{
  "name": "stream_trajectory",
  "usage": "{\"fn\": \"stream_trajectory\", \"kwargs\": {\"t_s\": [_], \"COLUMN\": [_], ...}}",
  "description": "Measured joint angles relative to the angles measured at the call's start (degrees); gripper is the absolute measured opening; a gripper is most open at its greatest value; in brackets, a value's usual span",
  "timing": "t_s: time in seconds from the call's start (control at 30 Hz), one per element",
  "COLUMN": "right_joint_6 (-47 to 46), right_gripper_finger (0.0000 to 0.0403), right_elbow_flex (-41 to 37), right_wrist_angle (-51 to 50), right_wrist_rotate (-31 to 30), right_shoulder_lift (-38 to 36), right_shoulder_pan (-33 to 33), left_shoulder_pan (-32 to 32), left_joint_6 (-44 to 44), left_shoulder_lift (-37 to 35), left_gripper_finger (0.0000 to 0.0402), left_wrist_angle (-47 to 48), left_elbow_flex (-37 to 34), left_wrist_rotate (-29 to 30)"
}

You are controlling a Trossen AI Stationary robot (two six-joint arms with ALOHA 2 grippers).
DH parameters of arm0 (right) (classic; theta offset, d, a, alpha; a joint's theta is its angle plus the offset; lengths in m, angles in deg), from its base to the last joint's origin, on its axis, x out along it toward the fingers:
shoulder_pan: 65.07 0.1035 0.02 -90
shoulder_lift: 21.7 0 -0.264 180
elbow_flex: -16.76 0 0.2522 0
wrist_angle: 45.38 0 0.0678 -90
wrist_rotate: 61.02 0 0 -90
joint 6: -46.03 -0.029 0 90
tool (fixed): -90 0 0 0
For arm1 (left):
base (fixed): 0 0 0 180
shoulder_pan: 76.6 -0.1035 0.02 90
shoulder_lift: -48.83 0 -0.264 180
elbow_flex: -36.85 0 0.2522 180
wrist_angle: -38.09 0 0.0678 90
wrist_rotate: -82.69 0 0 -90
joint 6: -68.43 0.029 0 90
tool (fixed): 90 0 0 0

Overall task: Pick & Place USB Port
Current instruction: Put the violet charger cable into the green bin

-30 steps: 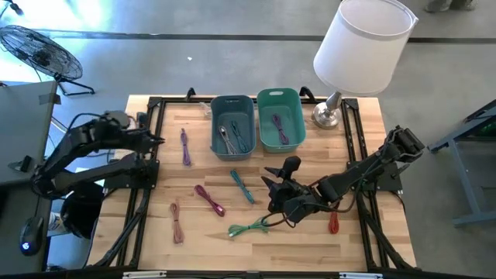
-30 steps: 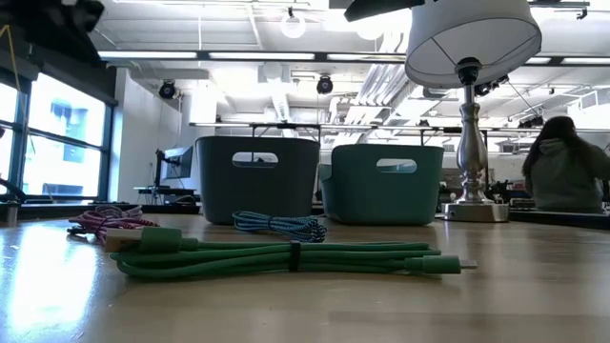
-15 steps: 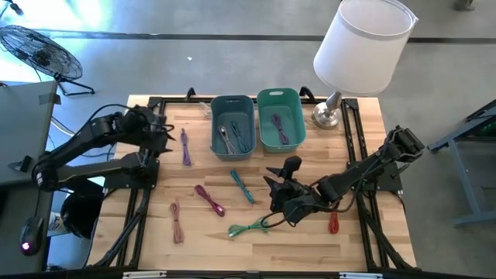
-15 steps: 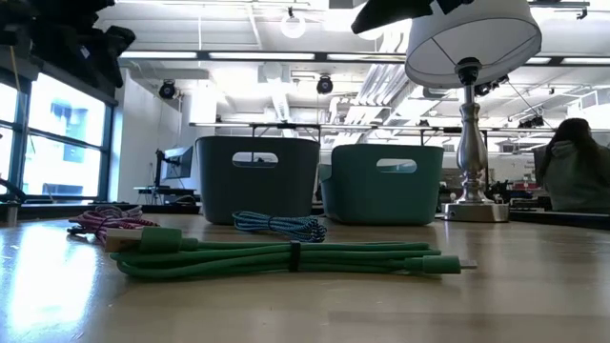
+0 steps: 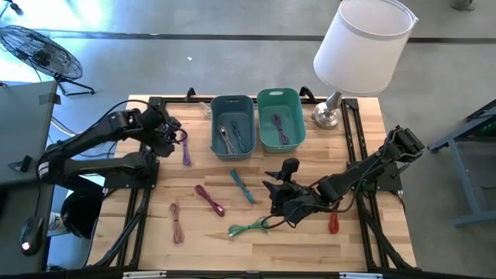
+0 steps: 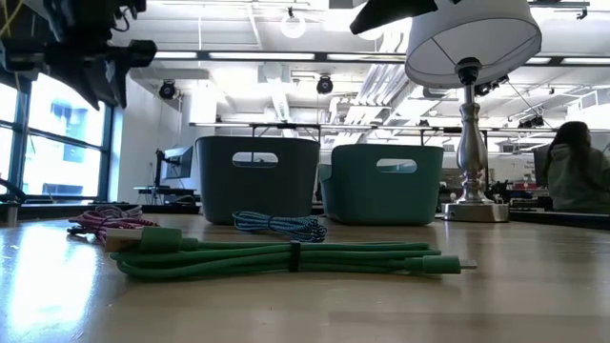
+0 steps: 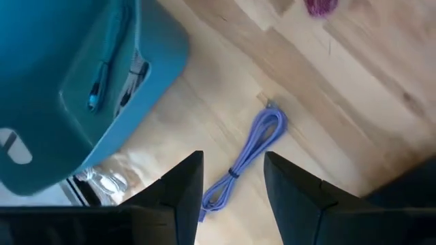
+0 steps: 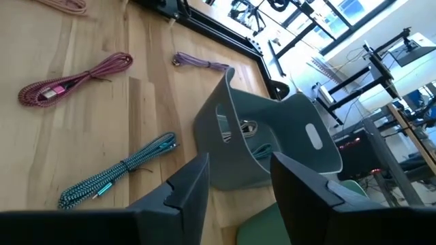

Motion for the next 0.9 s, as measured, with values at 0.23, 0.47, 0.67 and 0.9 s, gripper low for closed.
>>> {"fn": "stream_trajectory", "kwargs": {"t_s": [0.23,0.47,0.67,0.9], "right_joint_6": [0.26,0.04,-0.17,-0.2], "right_gripper_finger": [0.0149,0.0149,0.0149,0.0149], "right_elbow_flex": [0.0,0.0,0.0,0.0], "right_wrist_angle": [0.44,0.46,0.5,0.55], "right_wrist_rotate": [0.02,0.03,0.26,0.31], "right_shoulder_lift": [0.0,0.0,0.0,0.0], "right_shoulder_pan": [-0.06,-0.06,-0.06,-0.06], "left_shoulder_pan": [-0.01,-0.01,-0.01,-0.01], "left_joint_6": [4.38,10.43,13.71,16.64], "left_shoulder_lift": [5.01,11.62,18.72,25.33], "left_gripper_finger": [0.0149,0.0149,0.0149,0.0149], "left_wrist_angle": [-0.25,0.33,0.28,0.15], "left_elbow_flex": [0.0,0.0,0.0,0.0], "left_wrist_rotate": [2.68,3.21,3.54,4.17]}}
